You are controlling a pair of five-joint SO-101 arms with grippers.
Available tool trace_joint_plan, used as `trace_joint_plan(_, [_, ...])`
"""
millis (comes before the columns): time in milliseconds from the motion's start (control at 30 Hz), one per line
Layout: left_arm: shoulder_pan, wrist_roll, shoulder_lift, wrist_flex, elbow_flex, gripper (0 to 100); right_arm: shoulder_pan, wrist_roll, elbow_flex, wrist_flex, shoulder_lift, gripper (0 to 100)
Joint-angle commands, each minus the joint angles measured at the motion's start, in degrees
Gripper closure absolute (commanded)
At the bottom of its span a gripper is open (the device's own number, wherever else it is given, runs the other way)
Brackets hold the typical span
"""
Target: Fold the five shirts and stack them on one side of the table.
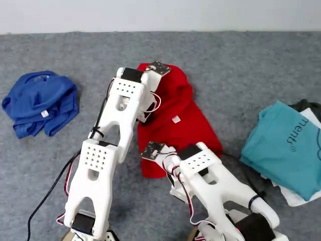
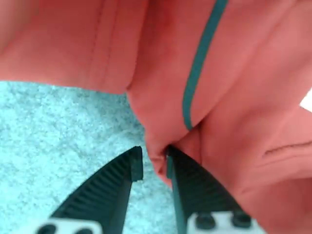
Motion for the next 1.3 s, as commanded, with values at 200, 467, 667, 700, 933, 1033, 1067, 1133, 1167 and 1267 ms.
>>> trace_joint_plan(200, [-0.3, -0.9, -0.5, 1.4, -0.1, 91, -0.3, 0.6, -5.5, 1.4, -0.3, 76.8])
trace_joint_plan(467, [-0.3, -0.9, -0.5, 1.4, -0.1, 91, -0.2, 0.6, -4.6, -5.1, 2.1, 76.8])
trace_joint_plan(667, [-0.3, -0.9, -0.5, 1.4, -0.1, 91, 0.8, 0.6, -4.4, -7.6, 6.8, 76.9])
trace_joint_plan(700, [-0.3, -0.9, -0.5, 1.4, -0.1, 91, 1.7, 0.6, -4.4, -8.5, 7.6, 76.9])
trace_joint_plan(933, [-0.3, -0.9, -0.5, 1.4, -0.1, 91, 9.3, 1.9, -4.5, -13.2, 11.7, 84.2])
trace_joint_plan(1033, [-0.3, -0.9, -0.5, 1.4, -0.1, 91, 9.4, 5.2, -4.5, -13.8, 11.9, 89.9])
trace_joint_plan(1067, [-0.3, -0.9, -0.5, 1.4, -0.1, 91, 9.4, 5.7, -4.5, -13.8, 11.9, 90.2])
trace_joint_plan(1133, [-0.3, -0.9, -0.5, 1.4, -0.1, 91, 9.4, 6.0, -4.5, -13.6, 11.8, 90.9])
trace_joint_plan(1167, [-0.3, -0.9, -0.5, 1.4, -0.1, 91, 9.4, 6.0, -4.5, -13.6, 11.8, 92.1])
trace_joint_plan(1267, [-0.3, -0.9, -0.5, 1.4, -0.1, 91, 9.5, 6.0, -4.9, -13.5, 11.7, 99.3])
